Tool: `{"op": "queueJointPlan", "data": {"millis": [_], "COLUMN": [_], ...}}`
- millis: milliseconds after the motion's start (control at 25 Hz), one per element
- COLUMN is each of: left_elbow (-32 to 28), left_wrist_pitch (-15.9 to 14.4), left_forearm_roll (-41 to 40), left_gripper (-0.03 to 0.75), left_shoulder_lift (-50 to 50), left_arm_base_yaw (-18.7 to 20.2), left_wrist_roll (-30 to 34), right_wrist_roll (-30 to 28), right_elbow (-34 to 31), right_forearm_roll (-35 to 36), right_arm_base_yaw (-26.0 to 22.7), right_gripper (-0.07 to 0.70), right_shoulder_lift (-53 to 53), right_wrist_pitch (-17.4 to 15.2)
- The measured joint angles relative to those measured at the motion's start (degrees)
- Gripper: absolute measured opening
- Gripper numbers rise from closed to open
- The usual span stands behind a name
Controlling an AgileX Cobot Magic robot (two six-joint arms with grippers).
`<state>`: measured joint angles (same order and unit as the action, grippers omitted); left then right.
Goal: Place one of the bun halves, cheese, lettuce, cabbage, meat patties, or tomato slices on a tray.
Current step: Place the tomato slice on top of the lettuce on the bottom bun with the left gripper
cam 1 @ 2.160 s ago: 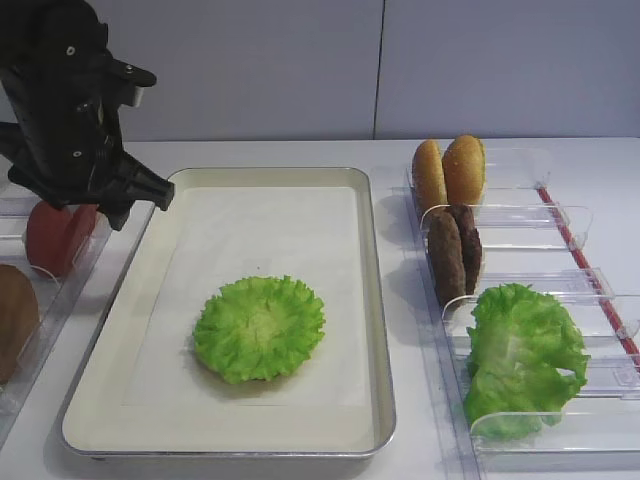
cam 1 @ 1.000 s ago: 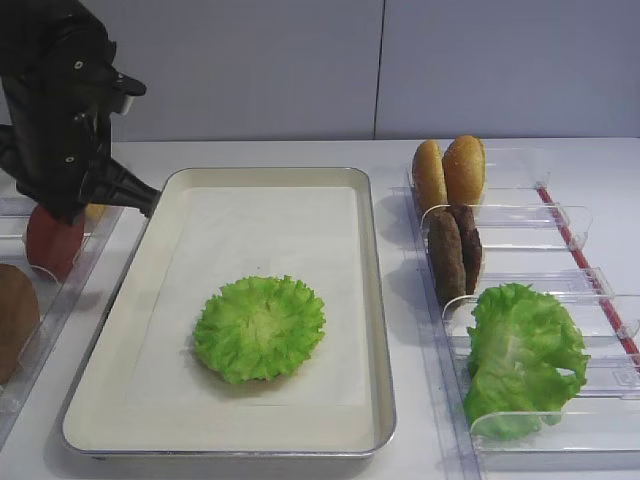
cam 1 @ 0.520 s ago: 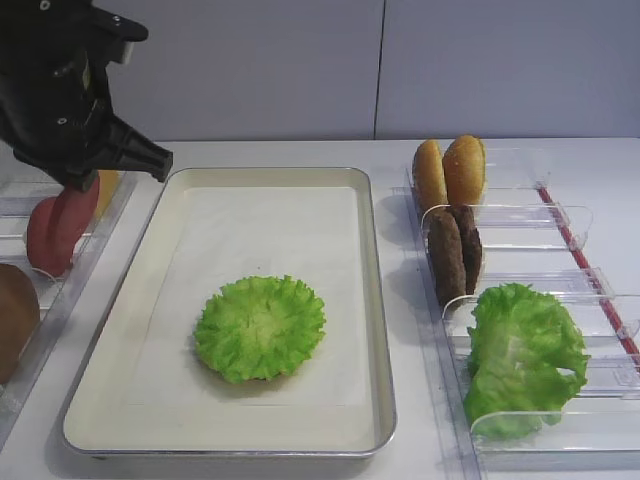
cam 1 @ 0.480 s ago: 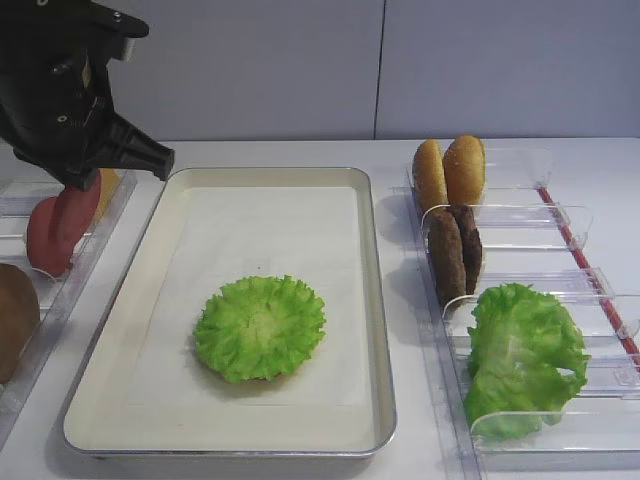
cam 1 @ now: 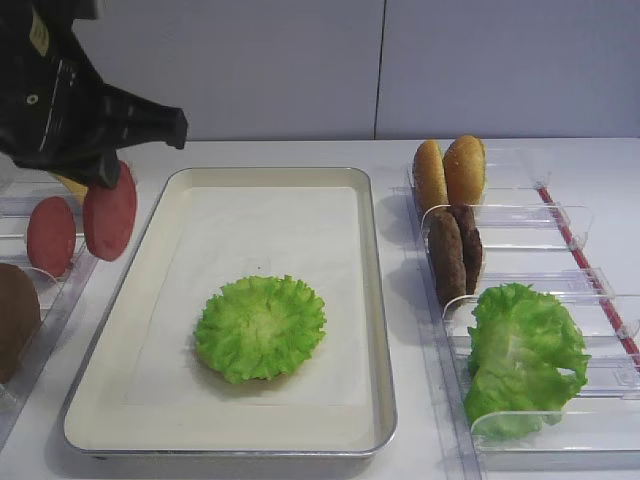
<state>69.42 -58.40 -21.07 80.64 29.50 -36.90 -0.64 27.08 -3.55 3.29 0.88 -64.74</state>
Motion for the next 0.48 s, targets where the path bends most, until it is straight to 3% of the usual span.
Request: {"op": "queueJointPlan", "data": {"millis": [280, 480], "left_elbow": [-13.6, -19.6], "left_wrist_pitch": [15.8, 23.7], "left_forearm_roll": [14.0, 24.6], "left_gripper": [0.044, 0.043], "left_shoulder_lift": [-5.5, -5.9], "left_arm_base_yaw": [0.0, 0.0], "left_wrist_roll": [0.2, 5.9], "right_wrist_roll": [-0.1, -0.1], "right_elbow": [0.0, 0.0], "right_forearm_roll": [0.0, 0.0], "right_arm_base_yaw": [0.0, 0.0], "right_gripper": [0.275, 0.275], "right_shoulder_lift": [0.0, 0.0], "right_wrist_pitch": [0.0, 0.0]}}
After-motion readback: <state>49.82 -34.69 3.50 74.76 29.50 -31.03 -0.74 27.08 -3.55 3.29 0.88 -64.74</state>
